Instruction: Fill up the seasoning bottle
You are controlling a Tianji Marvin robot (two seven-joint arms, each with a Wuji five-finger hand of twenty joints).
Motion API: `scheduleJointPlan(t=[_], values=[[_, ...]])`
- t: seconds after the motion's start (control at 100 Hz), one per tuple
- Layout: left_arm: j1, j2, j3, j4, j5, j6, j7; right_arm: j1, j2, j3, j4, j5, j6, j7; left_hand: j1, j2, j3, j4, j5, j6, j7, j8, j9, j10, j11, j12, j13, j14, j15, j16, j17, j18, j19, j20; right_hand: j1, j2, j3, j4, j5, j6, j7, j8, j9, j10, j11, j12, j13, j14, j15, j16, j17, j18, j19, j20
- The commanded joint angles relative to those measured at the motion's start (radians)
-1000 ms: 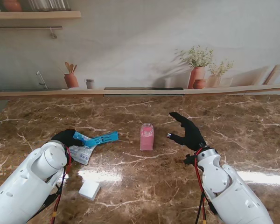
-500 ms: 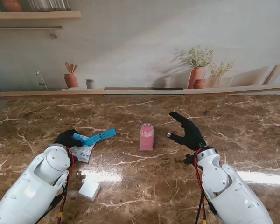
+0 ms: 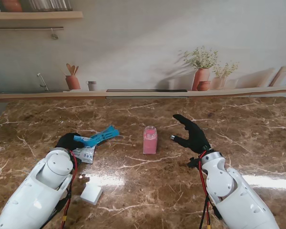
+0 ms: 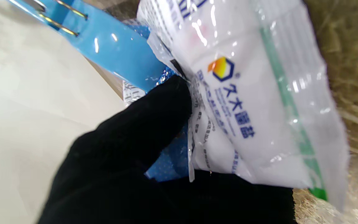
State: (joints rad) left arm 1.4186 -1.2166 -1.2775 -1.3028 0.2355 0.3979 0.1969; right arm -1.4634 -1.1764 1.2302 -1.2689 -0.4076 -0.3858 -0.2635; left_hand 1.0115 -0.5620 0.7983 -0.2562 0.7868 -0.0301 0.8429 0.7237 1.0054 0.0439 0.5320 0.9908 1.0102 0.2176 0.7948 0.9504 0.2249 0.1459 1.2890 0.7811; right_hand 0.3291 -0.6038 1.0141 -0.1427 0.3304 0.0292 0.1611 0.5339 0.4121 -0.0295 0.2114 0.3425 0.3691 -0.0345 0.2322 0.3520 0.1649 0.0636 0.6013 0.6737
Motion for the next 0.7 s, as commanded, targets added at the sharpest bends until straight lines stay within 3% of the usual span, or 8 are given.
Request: scheduleJointPlan(t=[0.0,0.35,0.55,0.69], values=[[0.021,-0.007,-0.003,-0.003,-0.014,-0.002,0.003,-0.009,0.002,0.004,-0.006,0.0,0.008,0.016,0.153,0.155,0.039,0.056,0.155,-0.097,0.261,0.191,0.012,-0.034,0.093,0.026,0.034,0.032,0.008,-0.002,0.041,0.07,-0.129,-0.02,0.016,0.014,-0.005,0.036,0.023,-0.022,0.008,-0.01,0.008,-0.003,0.016,0.008,0.022,-0.021,0.007,0.008,-0.002,-0.007,0.011,0.03],[0.092,-0.021,-0.067,-0.15,-0.037,-0.148,0.112,-0.036,0.019,0.043,-0.11,-0.077,0.035,0.034,0.146,0.154,0.052,0.055,0.165,-0.103,0.241,0.222,0.022,-0.035,0.12,0.039,0.04,0.031,0.041,0.028,0.034,0.048,-0.117,-0.047,0.018,-0.004,-0.004,0.034,0.035,-0.007,0.015,-0.011,0.023,-0.006,0.014,0.006,0.06,-0.03,-0.005,0.001,0.013,-0.002,0.002,0.019],[0.16,-0.01,-0.087,-0.295,-0.009,-0.214,0.114,-0.079,0.041,0.1,-0.252,-0.166,0.052,0.077,0.145,0.157,0.049,0.056,0.162,-0.106,0.238,0.229,0.023,-0.04,0.116,0.04,0.036,0.032,0.037,0.031,0.03,0.044,-0.117,-0.048,0.032,-0.063,-0.007,0.026,0.057,0.002,0.028,-0.013,0.052,-0.004,0.022,0.006,0.068,-0.034,-0.025,-0.013,0.008,-0.006,-0.016,0.002],[0.2,-0.003,-0.082,-0.385,0.009,-0.272,0.114,-0.117,0.063,0.142,-0.378,-0.275,0.066,0.122,0.144,0.157,0.047,0.056,0.161,-0.112,0.234,0.235,0.024,-0.042,0.112,0.041,0.038,0.032,0.036,0.034,0.032,0.047,-0.111,-0.042,0.02,-0.106,-0.017,0.016,0.035,0.015,0.018,-0.022,0.016,-0.007,-0.005,-0.008,0.049,-0.038,-0.052,-0.03,-0.004,-0.017,-0.039,-0.019]])
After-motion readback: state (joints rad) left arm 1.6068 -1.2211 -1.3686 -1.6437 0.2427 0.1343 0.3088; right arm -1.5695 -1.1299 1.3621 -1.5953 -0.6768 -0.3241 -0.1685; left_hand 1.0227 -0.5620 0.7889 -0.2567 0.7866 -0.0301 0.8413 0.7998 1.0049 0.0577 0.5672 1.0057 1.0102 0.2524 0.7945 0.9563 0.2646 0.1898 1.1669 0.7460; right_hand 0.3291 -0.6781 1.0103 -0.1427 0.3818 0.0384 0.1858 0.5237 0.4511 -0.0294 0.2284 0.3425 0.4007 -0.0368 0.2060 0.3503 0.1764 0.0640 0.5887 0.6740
